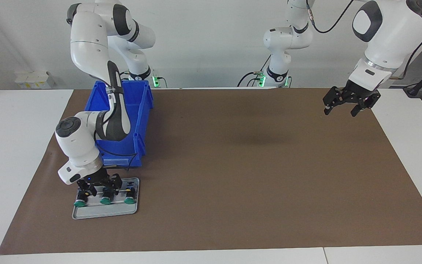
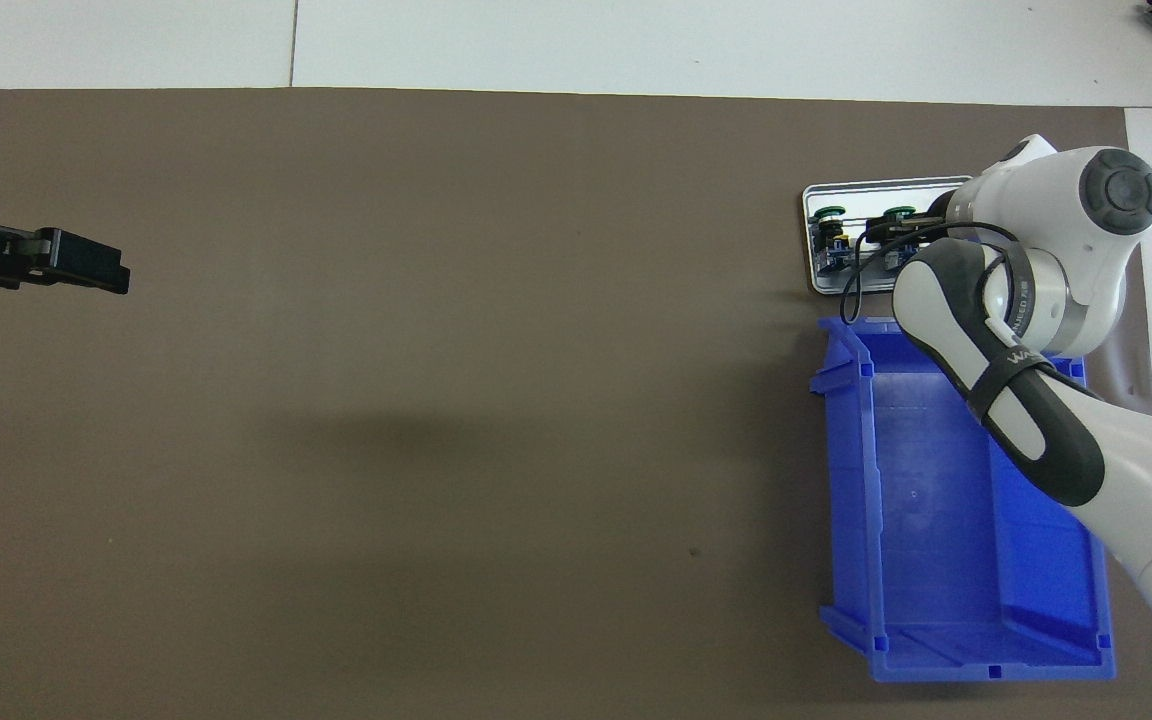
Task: Place and press button with both arms
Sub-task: 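Grasp one green button from the tray with the right gripper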
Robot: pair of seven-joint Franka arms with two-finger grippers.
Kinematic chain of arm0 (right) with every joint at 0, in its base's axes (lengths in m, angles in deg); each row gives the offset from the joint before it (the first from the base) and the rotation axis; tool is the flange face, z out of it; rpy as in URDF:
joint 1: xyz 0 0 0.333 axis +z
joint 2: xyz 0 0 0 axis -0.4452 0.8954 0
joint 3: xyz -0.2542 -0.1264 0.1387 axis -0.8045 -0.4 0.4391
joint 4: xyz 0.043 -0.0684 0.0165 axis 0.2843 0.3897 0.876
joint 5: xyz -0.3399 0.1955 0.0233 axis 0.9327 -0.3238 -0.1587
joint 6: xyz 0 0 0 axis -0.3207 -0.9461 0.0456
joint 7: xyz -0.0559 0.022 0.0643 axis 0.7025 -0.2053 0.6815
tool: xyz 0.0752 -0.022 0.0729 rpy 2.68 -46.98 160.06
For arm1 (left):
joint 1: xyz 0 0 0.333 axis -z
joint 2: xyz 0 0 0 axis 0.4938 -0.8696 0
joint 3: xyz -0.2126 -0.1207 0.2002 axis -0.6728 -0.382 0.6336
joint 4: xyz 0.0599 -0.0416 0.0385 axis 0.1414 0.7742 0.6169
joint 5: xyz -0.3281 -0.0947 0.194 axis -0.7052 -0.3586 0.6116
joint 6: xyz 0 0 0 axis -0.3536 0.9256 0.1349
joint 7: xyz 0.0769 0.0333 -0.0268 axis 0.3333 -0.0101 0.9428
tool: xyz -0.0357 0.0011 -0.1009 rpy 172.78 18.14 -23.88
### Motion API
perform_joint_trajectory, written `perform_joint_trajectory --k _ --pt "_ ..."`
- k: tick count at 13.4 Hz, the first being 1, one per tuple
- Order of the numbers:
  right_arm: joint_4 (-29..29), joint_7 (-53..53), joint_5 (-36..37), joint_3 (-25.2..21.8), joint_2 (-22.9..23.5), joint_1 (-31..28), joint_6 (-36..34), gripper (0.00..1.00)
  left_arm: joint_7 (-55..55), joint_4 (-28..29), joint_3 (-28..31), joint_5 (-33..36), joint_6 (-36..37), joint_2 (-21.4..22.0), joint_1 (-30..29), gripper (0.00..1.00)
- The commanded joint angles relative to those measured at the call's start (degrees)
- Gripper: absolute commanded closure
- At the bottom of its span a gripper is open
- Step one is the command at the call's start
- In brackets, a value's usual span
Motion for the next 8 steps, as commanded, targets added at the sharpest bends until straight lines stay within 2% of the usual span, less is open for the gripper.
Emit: perform_joint_trajectory --k 1,2,4,5,8 --pt "0.84 -2.91 -1.18 0.5 0.27 -0.64 0.09 0.71 -0.13 2.06 0.05 -0.32 -0.66 1.79 -0.26 0.0" --pt "1.1 -2.91 -1.18 0.49 0.19 -0.72 -0.26 1.0 -0.31 2.06 0.05 -0.32 -0.67 1.79 -0.26 0.0" --pt "-0.81 -2.56 -1.18 0.58 0.1 -1.33 -4.02 1.0 -1.01 2.06 0.05 -0.32 -0.67 1.71 -0.17 0.0" --pt "-4.4 -2.12 -1.7 0.58 0.44 -1.43 -7.44 1.0 -1.01 1.97 -0.04 -0.32 -0.67 1.71 -0.17 0.0" --pt "-11.88 11.71 -1.98 0.14 -0.16 -0.81 -13.43 1.0 -0.84 2.06 -0.04 -0.32 0.04 1.79 0.0 0.0"
